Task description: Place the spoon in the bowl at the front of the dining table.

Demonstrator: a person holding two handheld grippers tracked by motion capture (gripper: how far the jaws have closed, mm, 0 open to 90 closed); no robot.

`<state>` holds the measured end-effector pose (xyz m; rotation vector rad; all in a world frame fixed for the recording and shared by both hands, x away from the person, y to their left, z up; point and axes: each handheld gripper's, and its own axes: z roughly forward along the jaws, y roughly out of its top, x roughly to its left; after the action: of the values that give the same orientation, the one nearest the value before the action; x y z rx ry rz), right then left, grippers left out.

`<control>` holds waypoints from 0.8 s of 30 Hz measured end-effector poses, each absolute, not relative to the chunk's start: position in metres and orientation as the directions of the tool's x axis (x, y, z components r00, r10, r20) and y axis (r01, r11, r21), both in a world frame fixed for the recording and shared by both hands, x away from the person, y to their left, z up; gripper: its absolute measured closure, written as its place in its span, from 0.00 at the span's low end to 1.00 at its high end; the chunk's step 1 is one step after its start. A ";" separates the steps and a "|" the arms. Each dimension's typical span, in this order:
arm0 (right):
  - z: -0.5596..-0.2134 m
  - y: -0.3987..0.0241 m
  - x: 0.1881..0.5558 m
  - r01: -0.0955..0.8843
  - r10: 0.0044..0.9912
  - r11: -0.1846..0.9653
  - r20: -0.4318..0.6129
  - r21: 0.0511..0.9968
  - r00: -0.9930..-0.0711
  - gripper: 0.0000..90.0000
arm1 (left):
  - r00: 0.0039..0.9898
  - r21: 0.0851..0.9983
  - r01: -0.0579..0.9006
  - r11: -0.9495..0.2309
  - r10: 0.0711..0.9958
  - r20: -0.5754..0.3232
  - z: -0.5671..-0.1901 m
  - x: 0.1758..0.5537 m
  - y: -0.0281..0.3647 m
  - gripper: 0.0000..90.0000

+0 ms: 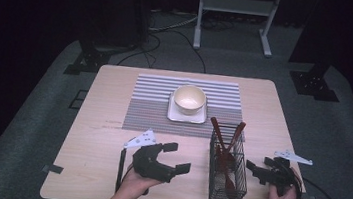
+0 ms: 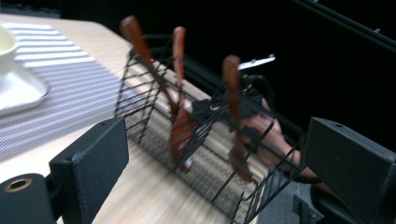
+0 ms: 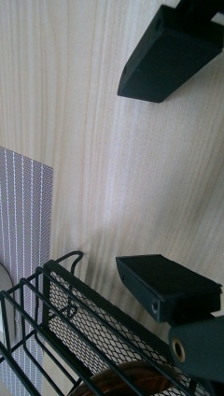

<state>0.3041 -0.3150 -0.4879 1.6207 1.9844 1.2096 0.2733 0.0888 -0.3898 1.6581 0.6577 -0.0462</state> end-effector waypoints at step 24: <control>-0.488 -0.315 0.304 0.653 0.907 0.009 0.269 0.758 -0.325 0.16 | 0.873 0.901 0.418 -0.118 0.328 -0.362 -0.365 0.292 0.023 0.16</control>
<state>0.3044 -0.3149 -0.4879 1.6136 1.9950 1.2199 0.2921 0.0235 -0.3651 1.7206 0.5755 -0.0836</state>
